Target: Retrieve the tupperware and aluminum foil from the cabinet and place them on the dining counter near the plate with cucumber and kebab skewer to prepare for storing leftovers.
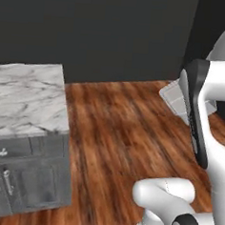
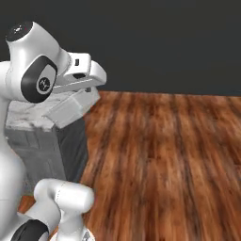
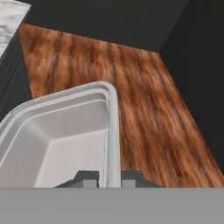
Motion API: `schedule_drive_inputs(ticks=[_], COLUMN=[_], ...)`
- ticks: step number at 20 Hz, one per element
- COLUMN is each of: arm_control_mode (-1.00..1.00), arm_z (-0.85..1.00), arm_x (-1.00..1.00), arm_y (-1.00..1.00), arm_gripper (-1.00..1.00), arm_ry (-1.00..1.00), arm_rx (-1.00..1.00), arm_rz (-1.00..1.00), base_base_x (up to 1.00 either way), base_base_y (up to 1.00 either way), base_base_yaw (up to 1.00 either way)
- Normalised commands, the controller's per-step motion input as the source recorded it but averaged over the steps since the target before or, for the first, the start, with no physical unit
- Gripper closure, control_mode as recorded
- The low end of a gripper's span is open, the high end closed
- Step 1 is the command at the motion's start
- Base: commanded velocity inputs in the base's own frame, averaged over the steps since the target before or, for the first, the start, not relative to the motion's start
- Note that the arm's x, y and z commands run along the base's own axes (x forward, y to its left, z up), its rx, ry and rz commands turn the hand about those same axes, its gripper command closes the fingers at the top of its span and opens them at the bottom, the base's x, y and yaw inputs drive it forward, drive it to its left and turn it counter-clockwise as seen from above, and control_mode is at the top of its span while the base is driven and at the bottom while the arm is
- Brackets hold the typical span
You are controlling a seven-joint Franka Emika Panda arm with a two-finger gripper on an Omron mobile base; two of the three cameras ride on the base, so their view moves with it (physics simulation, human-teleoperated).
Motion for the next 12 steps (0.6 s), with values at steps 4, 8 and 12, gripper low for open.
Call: schedule_drive_inputs(ticks=[4, 8, 12], arm_control_mode=[1.00, 1.00, 1.00], arm_z=[0.00, 0.00, 0.00], arm_x=[0.00, 0.00, 0.00], arm_y=[0.00, 0.00, 0.00], arm_gripper=[1.00, 1.00, 1.00], arm_ry=[0.00, 0.00, 0.00], arm_rx=[0.00, 0.00, 0.00], arm_rz=[0.00, 0.00, 0.00], base_base_x=[0.08, 0.18, 0.19], base_base_y=[-0.54, -0.35, -0.22], base_base_yaw=[-0.60, -0.61, -0.59])
